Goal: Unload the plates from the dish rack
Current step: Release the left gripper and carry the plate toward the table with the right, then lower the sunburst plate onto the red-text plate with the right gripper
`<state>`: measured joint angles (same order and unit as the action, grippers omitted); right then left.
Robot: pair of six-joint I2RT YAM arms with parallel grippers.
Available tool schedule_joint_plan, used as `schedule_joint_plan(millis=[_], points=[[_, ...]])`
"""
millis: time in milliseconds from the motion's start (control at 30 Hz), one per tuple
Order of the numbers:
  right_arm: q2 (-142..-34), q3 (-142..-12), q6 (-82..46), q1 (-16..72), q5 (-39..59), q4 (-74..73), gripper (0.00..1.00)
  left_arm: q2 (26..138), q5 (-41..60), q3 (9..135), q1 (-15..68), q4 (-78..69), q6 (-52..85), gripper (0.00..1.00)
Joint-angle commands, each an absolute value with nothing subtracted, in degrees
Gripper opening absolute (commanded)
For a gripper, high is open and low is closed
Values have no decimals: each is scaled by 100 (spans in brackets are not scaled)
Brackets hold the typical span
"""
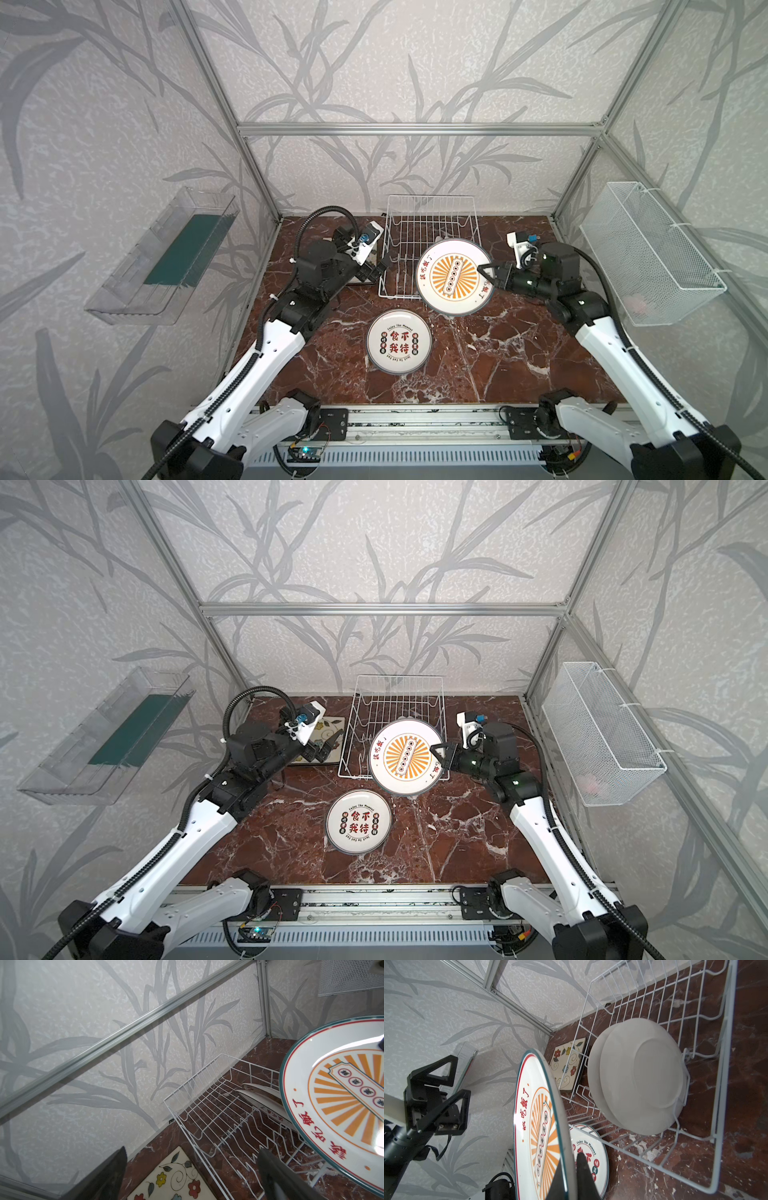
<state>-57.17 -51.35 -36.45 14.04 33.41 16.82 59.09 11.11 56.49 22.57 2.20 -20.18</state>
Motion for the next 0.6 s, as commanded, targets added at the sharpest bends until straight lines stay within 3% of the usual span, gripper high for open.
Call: schedule_joint_plan(millis=[0, 267, 567], points=[[-5296, -4800, -3898, 1607, 3498, 1693, 0, 6010, 1731, 5777, 1906, 431, -978, 99], [-4887, -3671, -4536, 2731, 2820, 1263, 0, 6435, 2116, 5946, 1441, 550, -391, 99], [-5432, -3020, -5168, 3650, 2277, 330, 0, 6714, 2242, 6024, 1276, 561, 4, 99]])
